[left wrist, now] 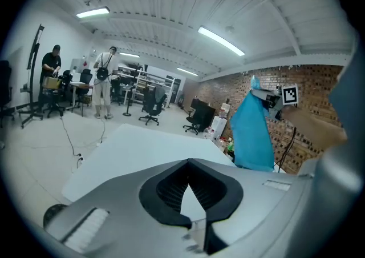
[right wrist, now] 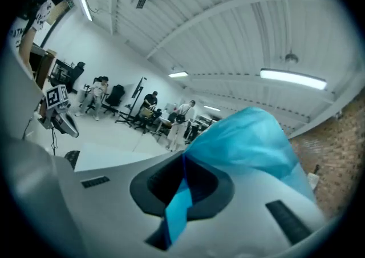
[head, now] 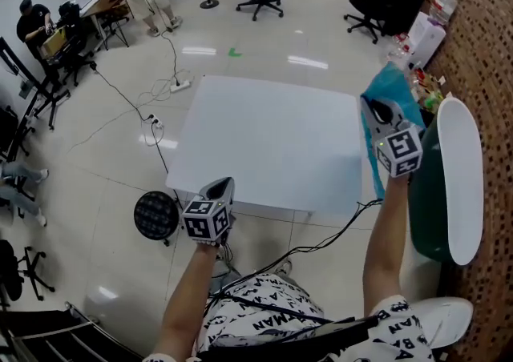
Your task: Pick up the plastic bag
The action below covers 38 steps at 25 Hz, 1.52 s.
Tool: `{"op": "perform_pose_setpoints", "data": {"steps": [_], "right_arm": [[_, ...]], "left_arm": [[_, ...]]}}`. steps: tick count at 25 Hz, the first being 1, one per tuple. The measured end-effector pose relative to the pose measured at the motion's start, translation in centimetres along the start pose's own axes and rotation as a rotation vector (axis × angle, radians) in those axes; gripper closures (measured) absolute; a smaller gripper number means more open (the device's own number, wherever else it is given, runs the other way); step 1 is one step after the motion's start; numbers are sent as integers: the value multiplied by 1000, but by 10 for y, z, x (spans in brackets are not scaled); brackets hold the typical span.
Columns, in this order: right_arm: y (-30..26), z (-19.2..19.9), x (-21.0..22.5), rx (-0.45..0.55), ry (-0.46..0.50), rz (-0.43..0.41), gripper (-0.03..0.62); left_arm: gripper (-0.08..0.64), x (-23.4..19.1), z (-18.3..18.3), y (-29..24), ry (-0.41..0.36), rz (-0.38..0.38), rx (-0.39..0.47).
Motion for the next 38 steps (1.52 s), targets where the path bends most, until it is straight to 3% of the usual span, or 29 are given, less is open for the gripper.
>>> {"op": "perform_pose_setpoints", "data": {"steps": [6,11,16,20,25,27,29,31,35,38], "right_arm": [[-111,36,-183,-89,-22,-251,589],[-160,65,-328,-197,-103,-444,588],[-190,74,-427,-287,-207,-534,586],[-202,76,-474,-337,-220,-595,578],[-200,81,-499,-358,-251,-654,548],[-195,79,-493,-344,-276,-662,385],[-179,80,-466,-310,-334,-618,364],[-149,101,-423,-310,-399,-507,344],[-57,204,-336,-579,-479,-211,345],[-7,254,-323,-763,-513,-193,344]], "left_arm": [[560,-19,22,-4,12,8,-53],[560,-58,24,-4,-21,30,-91],[560,-98,22,6,-33,7,-136],[560,-120,24,6,-44,-9,-158],[560,-133,27,-13,-41,-8,-178],[560,-133,28,-24,-56,7,-186],[560,-132,31,-38,-76,24,-195],[560,-132,38,-55,-94,42,-211],[560,-135,53,-97,-107,45,-246],[560,-138,61,-122,-123,30,-281]]}}
Point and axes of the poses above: the fingertips, and each gripper's own axes: y backward along the fingers, x to its right, z out of its underside, the point moved 2 cm from there along y, backward along the fingers, and after that the axes turned 11 degrees about y, right-handed, at the moved point
